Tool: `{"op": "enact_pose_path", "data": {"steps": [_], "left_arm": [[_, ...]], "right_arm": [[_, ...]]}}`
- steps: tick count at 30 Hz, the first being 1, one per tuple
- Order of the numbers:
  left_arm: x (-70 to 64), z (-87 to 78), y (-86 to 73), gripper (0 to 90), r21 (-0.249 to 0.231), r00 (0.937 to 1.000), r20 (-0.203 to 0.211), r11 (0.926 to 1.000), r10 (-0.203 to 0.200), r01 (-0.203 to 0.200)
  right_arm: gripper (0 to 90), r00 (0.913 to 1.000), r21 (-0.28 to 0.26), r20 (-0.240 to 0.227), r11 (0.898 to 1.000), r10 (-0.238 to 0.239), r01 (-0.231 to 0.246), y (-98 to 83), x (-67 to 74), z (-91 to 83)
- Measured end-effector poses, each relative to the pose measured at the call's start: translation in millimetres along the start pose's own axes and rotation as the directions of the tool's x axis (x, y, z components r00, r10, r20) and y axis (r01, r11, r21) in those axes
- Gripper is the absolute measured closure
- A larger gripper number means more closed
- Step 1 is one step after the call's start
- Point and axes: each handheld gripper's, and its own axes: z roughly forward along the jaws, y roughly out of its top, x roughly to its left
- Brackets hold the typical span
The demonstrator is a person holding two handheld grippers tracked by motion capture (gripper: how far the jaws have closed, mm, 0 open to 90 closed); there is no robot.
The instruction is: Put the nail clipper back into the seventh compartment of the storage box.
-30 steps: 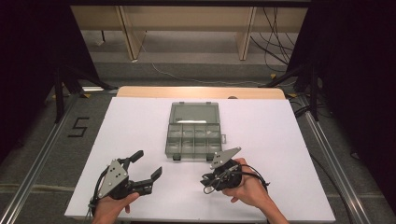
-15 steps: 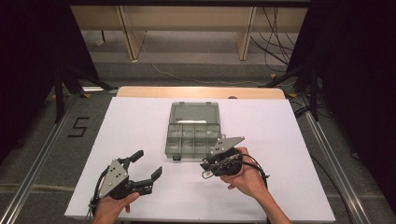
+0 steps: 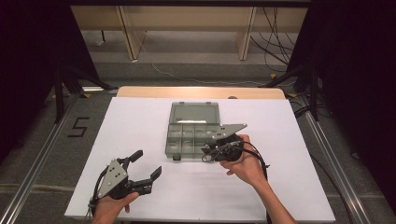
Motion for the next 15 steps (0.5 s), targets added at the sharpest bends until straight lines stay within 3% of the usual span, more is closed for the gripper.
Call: {"op": "enact_pose_path", "data": {"steps": [15], "left_arm": [[-0.3, 1.3, -0.2, 15.8, -0.008, 1.0000, 0.003, 1.0000, -0.003, 0.003]], "right_arm": [[77.4, 0.9983, 0.001, 0.046, 0.999, 0.037, -0.037, 11.8, -13.2, 20.5]]}}
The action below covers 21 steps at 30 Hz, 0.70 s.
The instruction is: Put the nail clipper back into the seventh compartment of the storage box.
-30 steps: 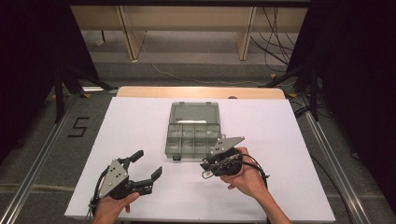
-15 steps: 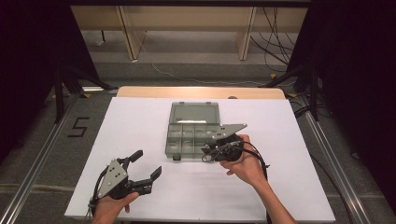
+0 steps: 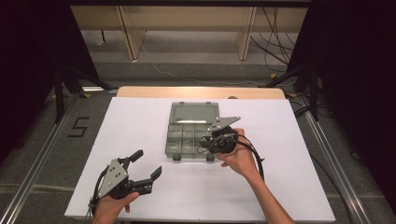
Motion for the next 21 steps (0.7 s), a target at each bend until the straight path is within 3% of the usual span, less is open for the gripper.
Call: {"op": "enact_pose_path", "data": {"steps": [8, 21], "left_arm": [[0.4, -0.9, 0.4, 15.8, 0.006, 1.0000, -0.002, 1.0000, 0.001, -0.001], [0.8, -0.4, 0.1, 15.8, 0.001, 1.0000, -0.002, 1.0000, -0.001, 0.001]], "right_arm": [[77.4, 0.9999, 0.038, 0.011, 0.999, 0.003, -0.003, 3.2, -4.5, 11.5], [77.4, 0.9992, 0.042, 0.031, 0.999, 0.023, -0.025, -0.8, -10.7, 24.5]]}}
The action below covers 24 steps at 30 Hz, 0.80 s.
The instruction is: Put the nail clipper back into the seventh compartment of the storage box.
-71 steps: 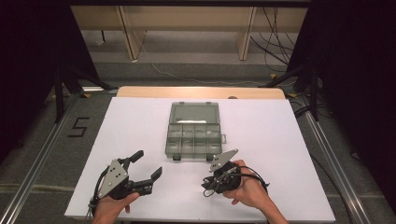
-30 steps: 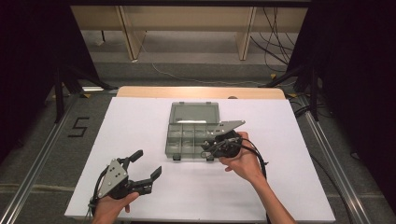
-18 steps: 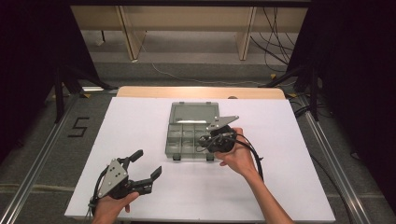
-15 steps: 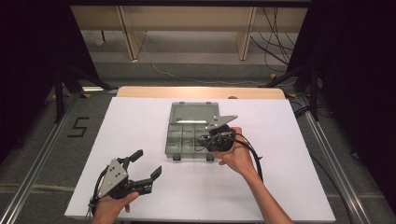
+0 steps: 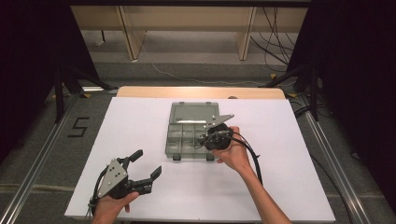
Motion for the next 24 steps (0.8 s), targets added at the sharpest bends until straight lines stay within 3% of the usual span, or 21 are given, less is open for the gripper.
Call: {"op": "enact_pose_path", "data": {"steps": [1, 4, 10, 12, 15, 24], "left_arm": [[-0.1, -0.6, 0.3, 15.8, 0.006, 1.0000, -0.001, 1.0000, 0.002, -0.002], [-0.1, -0.6, 0.4, 15.8, 0.006, 1.0000, -0.001, 1.0000, 0.002, -0.002], [0.0, -0.9, 0.3, 15.8, 0.004, 1.0000, -0.002, 1.0000, -0.002, 0.002], [-0.1, -0.9, 0.3, 15.8, 0.004, 1.0000, -0.002, 1.0000, -0.002, 0.002], [0.0, -0.7, 0.4, 15.8, 0.003, 1.0000, -0.001, 1.0000, 0.002, -0.002], [0.0, -0.8, 0.4, 15.8, 0.003, 1.0000, -0.001, 1.0000, 0.002, -0.002]], "right_arm": [[77.4, 0.9999, 0.019, -0.014, 1.000, 0.000, 0.000, 0.3, -0.8, -0.8], [77.4, 0.9999, -0.003, 0.006, 1.000, -0.010, 0.010, -0.5, -1.5, 3.9], [77.4, 0.9998, 0.046, -0.018, 0.999, 0.010, -0.009, -1.4, 0.2, 6.4], [77.4, 1.0000, 0.035, -0.005, 0.999, -0.001, 0.001, -2.4, 0.0, 10.0], [77.3, 0.9999, 0.070, -0.013, 0.998, 0.008, -0.007, -3.0, 0.5, 11.7], [77.3, 0.9998, 0.104, -0.008, 0.994, 0.015, -0.015, -7.0, -0.8, 22.7]]}}
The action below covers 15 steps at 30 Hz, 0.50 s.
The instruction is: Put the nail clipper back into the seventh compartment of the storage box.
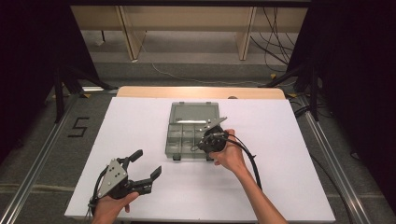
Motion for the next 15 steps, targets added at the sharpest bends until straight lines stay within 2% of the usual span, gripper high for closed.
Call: {"op": "enact_pose_path", "data": {"steps": [1, 2, 3, 4, 5, 7, 8, 10, 12, 13, 15], "left_arm": [[-0.2, 0.0, -0.1, 15.8, 0.000, 1.0000, 0.000, 1.0000, -0.004, 0.004], [-0.1, 0.0, -0.1, 15.8, 0.001, 1.0000, -0.001, 1.0000, -0.004, 0.004], [-0.1, 0.1, -0.1, 15.8, 0.001, 1.0000, -0.002, 1.0000, -0.004, 0.004], [-0.1, 0.1, -0.1, 15.7, 0.000, 1.0000, -0.001, 1.0000, -0.004, 0.004], [0.1, 0.0, 0.0, 15.7, -0.001, 1.0000, 0.000, 1.0000, 0.001, -0.001], [0.0, 0.0, 0.0, 15.8, 0.000, 1.0000, 0.000, 1.0000, 0.001, -0.001], [-0.1, 0.0, -0.1, 15.8, 0.000, 1.0000, 0.000, 1.0000, -0.003, 0.003], [-0.1, 0.0, -0.1, 15.7, 0.000, 1.0000, -0.002, 1.0000, -0.004, 0.004], [0.0, 0.2, -0.1, 15.7, -0.001, 1.0000, -0.001, 1.0000, 0.000, 0.000], [-0.1, 0.2, 0.0, 15.7, -0.001, 1.0000, 0.000, 1.0000, 0.002, -0.002], [-0.4, 0.3, 0.0, 15.8, -0.001, 1.0000, 0.000, 1.0000, 0.000, 0.000]], "right_arm": [[77.2, 0.9997, 0.014, -0.003, 1.000, 0.023, -0.023, 0.0, 1.6, -0.1], [77.2, 0.9996, 0.014, -0.009, 1.000, 0.027, -0.027, -0.2, 1.7, 0.3], [76.7, 0.9999, -0.011, 0.003, 1.000, 0.014, -0.014, -0.8, 0.5, 3.2], [73.7, 0.9999, -0.009, -0.007, 1.000, 0.016, -0.016, -0.5, -0.1, 2.6], [68.4, 0.9999, -0.017, 0.000, 1.000, 0.017, -0.017, -0.1, -0.3, 2.9], [63.3, 0.9998, -0.040, 0.013, 0.999, 0.013, -0.012, 0.8, -0.3, 4.0], [60.5, 0.9996, -0.024, -0.002, 0.999, 0.029, -0.029, 1.7, 1.0, 1.3], [58.1, 0.9997, -0.059, 0.025, 0.998, 0.006, -0.004, 1.8, -0.4, 0.9], [56.3, 0.9997, -0.051, 0.023, 0.999, 0.006, -0.005, 2.0, -1.3, -2.8], [54.9, 0.9993, -0.060, 0.028, 0.998, 0.025, -0.023, 1.9, -0.6, -3.3], [53.1, 0.9991, -0.054, 0.028, 0.998, 0.031, -0.030, 1.7, -0.5, -6.3]]}}
